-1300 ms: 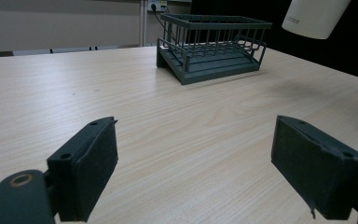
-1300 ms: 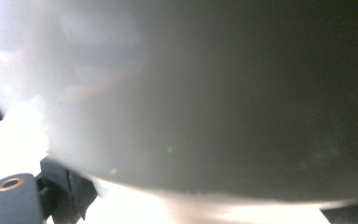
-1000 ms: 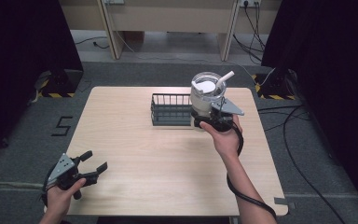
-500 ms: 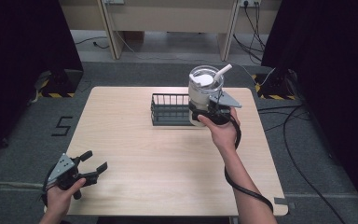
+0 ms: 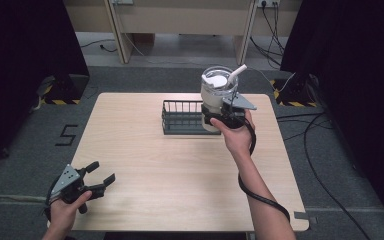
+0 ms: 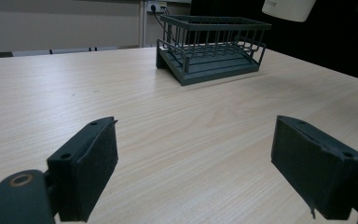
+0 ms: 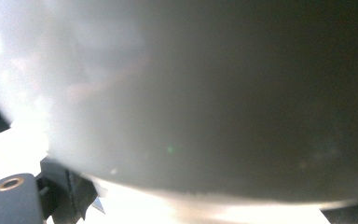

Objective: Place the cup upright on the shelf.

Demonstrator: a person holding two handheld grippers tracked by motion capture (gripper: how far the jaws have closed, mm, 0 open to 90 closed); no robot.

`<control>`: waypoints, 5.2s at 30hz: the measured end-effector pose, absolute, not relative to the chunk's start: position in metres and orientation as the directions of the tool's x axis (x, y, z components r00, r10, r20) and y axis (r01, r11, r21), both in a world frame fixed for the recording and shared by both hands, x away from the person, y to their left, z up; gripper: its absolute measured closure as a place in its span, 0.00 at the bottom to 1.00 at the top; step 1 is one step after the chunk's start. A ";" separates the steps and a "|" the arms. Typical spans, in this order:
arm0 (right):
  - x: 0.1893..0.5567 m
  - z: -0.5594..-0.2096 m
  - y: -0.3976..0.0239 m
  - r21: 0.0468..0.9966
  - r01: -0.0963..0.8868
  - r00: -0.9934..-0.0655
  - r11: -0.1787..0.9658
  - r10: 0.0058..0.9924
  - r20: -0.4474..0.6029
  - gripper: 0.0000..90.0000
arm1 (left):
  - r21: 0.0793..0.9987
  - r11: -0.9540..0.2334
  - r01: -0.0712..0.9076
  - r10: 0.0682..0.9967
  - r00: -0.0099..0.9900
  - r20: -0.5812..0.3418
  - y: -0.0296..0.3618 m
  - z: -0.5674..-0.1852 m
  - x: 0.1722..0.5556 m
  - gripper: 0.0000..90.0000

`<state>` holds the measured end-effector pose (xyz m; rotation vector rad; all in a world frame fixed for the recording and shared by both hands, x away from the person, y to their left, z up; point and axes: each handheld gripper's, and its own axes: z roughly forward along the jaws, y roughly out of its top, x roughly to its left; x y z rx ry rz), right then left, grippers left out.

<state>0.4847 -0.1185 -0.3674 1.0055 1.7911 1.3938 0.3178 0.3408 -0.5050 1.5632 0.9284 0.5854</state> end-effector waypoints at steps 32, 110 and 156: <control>0.517 -0.359 -0.101 0.972 0.200 -0.488 0.122 0.873 -0.009 0.13 | 0.970 -0.012 0.242 0.818 0.560 -0.130 0.341 -0.505 0.318 0.16; 0.585 -0.408 -0.056 0.937 0.321 -0.454 0.139 0.891 0.023 0.13 | 0.971 -0.013 0.240 0.818 0.561 -0.127 0.344 -0.505 0.319 0.16; 0.576 -0.441 -0.048 0.961 0.255 -0.427 0.109 0.904 0.011 0.08 | 0.972 -0.018 0.236 0.815 0.567 -0.123 0.344 -0.505 0.318 0.16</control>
